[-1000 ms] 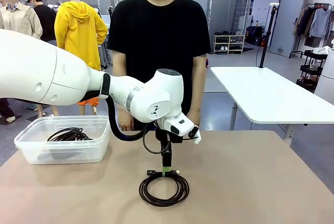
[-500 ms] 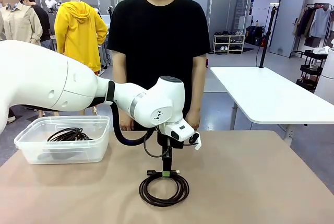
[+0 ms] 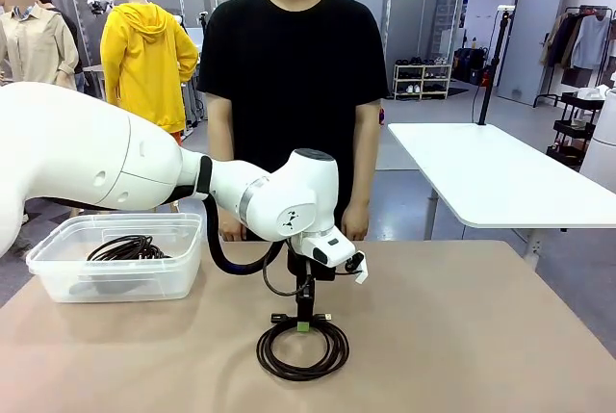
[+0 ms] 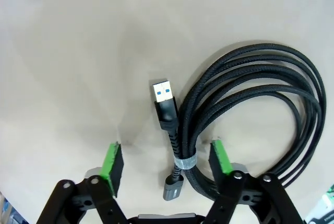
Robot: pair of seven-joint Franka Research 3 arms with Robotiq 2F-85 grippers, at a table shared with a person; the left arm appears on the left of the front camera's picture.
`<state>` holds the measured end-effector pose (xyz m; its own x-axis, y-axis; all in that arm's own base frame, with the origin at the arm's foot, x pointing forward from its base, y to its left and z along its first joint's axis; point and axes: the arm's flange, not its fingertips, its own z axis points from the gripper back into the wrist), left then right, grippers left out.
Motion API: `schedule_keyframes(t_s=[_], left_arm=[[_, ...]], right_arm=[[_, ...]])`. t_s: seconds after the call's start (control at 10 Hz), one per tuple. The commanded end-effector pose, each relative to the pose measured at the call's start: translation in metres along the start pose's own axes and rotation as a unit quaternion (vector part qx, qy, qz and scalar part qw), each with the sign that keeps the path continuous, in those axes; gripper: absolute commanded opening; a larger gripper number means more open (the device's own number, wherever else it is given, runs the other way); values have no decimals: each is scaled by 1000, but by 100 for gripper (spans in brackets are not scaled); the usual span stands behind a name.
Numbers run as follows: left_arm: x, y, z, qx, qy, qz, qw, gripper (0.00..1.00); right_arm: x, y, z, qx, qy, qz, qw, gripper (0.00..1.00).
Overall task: Organize and store the cables.
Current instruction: Place the USB Extension Cable into the Organizing box.
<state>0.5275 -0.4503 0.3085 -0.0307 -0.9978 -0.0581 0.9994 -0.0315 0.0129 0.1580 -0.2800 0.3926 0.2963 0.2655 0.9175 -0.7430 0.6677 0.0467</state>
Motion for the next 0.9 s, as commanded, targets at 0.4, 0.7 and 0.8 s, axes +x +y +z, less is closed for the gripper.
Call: schedule_keyframes(t_s=[0.4,0.7,0.8], left_arm=[[-6,-4,-2,-30,-32,-19,999,3],[-11,-10,44,-27,-54,-33,998,0],[-18,-14,81,-18,-73,-41,996,0]], right_arm=[[1,0,2,-1,-4,9,1000,100],[1,0,2,-1,-4,9,1000,100],[1,0,2,-1,-4,9,1000,100]])
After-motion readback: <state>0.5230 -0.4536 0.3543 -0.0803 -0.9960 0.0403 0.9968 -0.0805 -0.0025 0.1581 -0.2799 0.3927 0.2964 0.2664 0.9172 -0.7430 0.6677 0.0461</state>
